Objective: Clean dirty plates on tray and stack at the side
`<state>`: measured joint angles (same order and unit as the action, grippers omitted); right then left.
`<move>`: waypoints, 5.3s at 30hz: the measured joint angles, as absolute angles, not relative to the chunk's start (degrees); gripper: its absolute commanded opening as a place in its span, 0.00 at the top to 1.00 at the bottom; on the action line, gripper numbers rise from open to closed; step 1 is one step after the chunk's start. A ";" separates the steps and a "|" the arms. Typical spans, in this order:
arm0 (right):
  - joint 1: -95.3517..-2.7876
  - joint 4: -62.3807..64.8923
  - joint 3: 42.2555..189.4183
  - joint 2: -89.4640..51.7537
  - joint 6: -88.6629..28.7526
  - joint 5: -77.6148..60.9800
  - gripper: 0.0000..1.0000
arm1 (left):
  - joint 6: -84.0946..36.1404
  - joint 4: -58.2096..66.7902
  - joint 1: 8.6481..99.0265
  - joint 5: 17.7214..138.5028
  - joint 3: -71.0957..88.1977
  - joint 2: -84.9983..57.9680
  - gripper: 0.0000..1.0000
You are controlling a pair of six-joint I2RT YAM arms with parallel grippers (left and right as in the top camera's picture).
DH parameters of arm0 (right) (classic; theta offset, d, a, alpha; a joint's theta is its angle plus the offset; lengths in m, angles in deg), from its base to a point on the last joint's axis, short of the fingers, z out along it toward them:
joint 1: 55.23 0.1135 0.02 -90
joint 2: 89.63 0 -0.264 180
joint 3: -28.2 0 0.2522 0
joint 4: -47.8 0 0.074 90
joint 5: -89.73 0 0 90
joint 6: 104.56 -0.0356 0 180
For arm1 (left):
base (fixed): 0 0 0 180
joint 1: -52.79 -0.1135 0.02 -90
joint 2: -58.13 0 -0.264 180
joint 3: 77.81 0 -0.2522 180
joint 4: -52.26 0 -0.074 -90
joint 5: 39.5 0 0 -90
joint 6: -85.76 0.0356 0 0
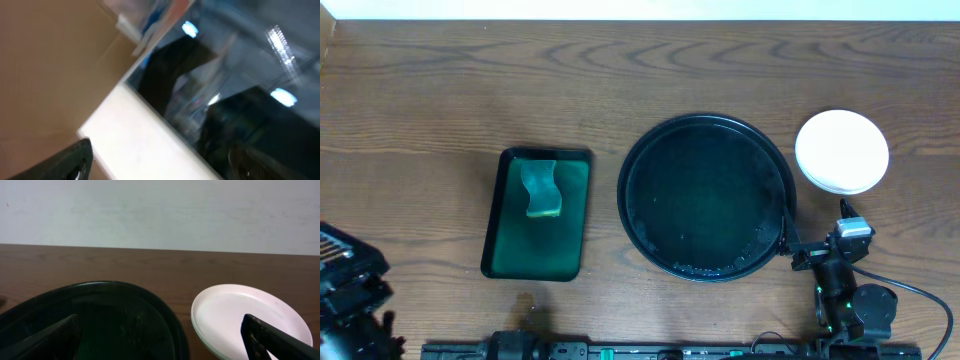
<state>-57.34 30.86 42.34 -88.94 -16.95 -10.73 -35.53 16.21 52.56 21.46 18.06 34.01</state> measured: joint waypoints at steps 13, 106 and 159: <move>-57.34 30.84 42.34 -88.94 -16.95 -10.71 0.01 | -44.60 32.54 52.47 22.38 47.76 51.85 0.13; -57.34 30.86 42.34 -88.94 -16.95 -10.71 0.01 | 4.54 31.88 56.65 48.65 84.96 57.55 0.13; -57.34 30.84 42.34 -88.94 -16.95 -10.71 0.01 | 0.19 31.95 56.65 47.53 84.96 57.55 0.13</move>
<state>-57.34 30.84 42.34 -88.94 -16.95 -10.71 0.19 31.95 56.65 47.53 84.96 57.55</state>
